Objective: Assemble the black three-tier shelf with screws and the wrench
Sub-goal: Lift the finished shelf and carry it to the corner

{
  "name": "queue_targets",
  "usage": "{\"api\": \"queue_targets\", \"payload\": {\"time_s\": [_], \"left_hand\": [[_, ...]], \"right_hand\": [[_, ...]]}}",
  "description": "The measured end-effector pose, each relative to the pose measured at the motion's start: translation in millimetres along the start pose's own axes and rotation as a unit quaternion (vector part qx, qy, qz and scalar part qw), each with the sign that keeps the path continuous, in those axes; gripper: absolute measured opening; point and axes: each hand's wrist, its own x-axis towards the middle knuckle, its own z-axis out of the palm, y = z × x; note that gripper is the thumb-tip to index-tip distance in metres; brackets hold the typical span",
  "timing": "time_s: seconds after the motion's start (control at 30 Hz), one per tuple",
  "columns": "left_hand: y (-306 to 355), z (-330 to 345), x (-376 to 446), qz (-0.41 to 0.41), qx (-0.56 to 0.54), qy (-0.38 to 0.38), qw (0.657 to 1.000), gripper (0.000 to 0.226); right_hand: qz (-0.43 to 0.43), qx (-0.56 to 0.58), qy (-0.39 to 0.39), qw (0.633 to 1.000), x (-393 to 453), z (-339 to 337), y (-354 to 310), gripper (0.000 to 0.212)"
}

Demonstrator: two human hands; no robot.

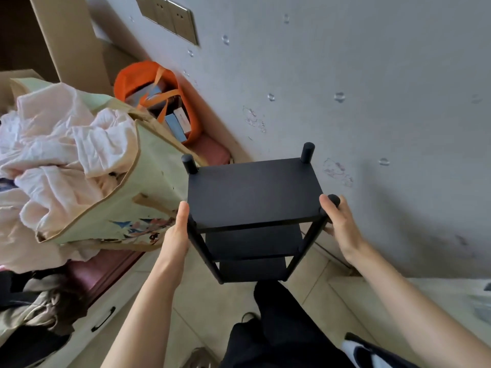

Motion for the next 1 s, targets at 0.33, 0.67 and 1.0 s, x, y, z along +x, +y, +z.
{"api": "queue_targets", "payload": {"time_s": [0.33, 0.67, 1.0], "left_hand": [[8.5, 27.5, 101.3, -0.064, -0.08, 0.0, 0.995, 0.016], [-7.0, 37.7, 206.1, -0.157, -0.084, -0.057, 0.982, 0.011], [-39.2, 51.6, 295.0, -0.194, -0.06, -0.085, 0.975, 0.013]], "right_hand": [[0.151, -0.008, -0.024, 0.988, 87.4, 6.0, 5.4, 0.036], [0.293, -0.017, -0.004, 0.956, 145.7, 35.6, 49.4, 0.031], [0.338, 0.051, 0.085, 0.936, 182.2, 58.0, 121.5, 0.031]]}}
